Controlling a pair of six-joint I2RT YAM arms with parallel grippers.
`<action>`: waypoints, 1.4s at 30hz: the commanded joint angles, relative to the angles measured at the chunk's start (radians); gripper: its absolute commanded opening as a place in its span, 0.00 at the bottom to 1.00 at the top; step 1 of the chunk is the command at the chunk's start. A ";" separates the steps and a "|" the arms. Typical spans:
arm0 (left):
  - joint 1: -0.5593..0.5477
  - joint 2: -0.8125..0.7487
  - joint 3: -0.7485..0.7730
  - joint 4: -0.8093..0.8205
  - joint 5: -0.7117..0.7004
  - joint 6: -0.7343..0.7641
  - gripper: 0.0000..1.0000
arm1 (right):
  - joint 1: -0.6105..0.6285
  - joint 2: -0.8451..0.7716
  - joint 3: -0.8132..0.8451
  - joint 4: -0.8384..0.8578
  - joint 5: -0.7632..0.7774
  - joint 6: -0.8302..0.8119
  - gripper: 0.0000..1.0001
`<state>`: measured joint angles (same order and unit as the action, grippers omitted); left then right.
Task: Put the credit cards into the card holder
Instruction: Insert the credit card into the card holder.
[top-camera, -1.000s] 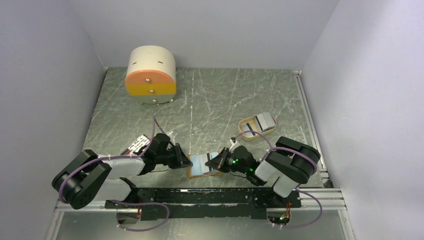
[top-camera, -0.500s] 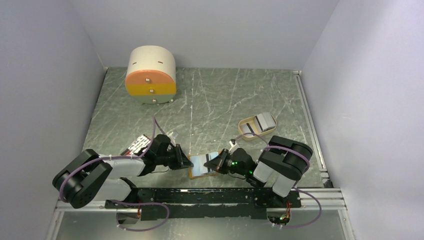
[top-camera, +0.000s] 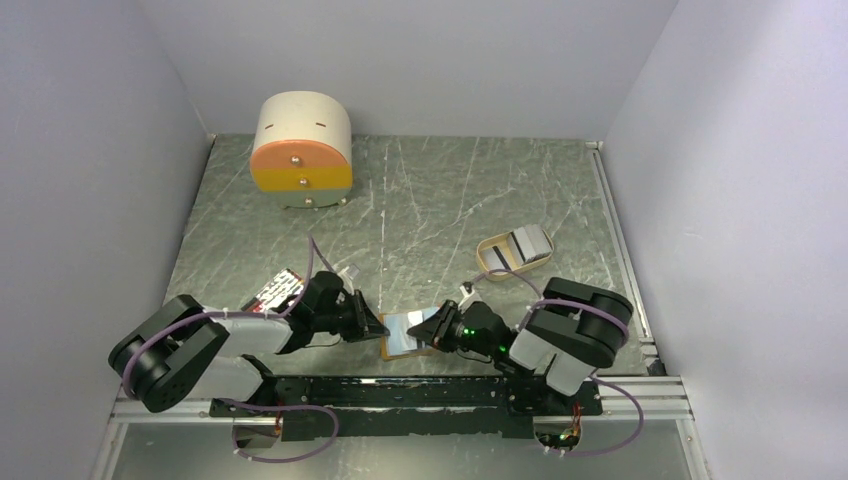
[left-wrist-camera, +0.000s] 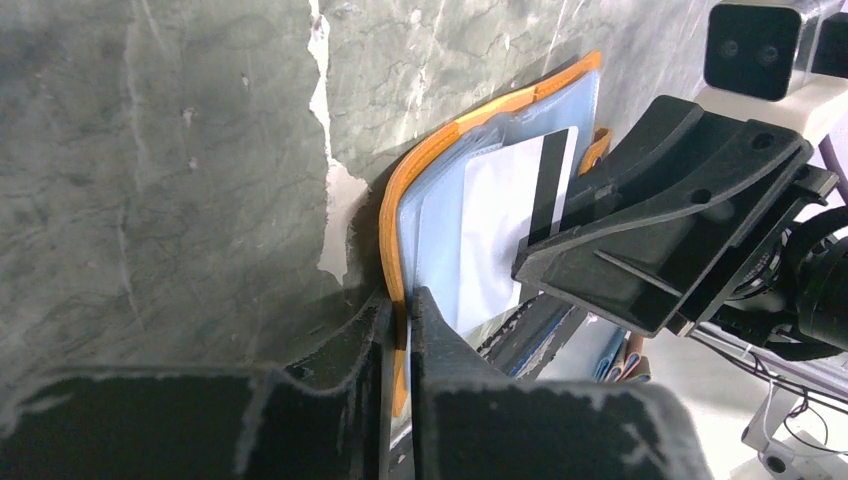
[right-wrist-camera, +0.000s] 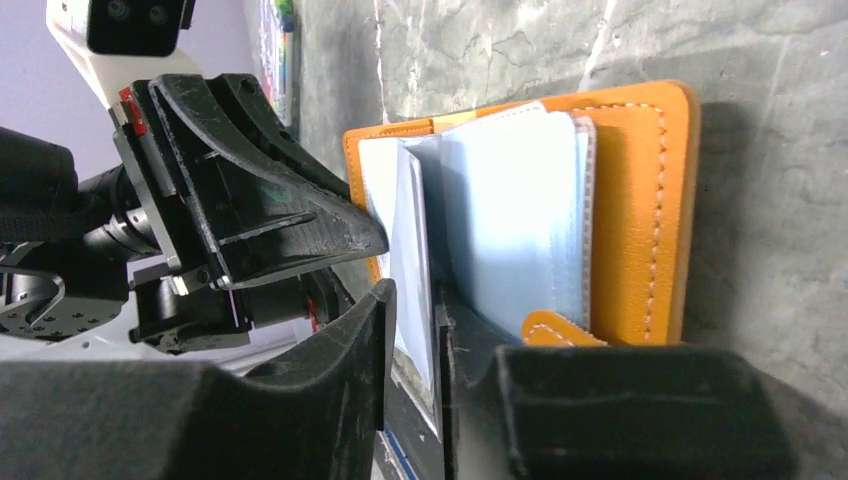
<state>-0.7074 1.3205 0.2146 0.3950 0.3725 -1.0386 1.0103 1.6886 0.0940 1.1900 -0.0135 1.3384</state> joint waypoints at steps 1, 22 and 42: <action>-0.019 0.027 0.013 0.004 0.016 0.010 0.09 | 0.007 -0.114 0.009 -0.240 0.059 -0.041 0.28; -0.021 0.030 0.020 -0.011 0.006 0.019 0.09 | 0.007 -0.325 0.229 -0.917 0.168 -0.247 0.49; -0.026 0.061 0.025 0.034 0.033 0.015 0.12 | 0.068 -0.221 0.329 -0.970 0.141 -0.254 0.49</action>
<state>-0.7208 1.3514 0.2348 0.4084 0.3840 -1.0389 1.0512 1.3998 0.4267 0.2699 0.1276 1.0763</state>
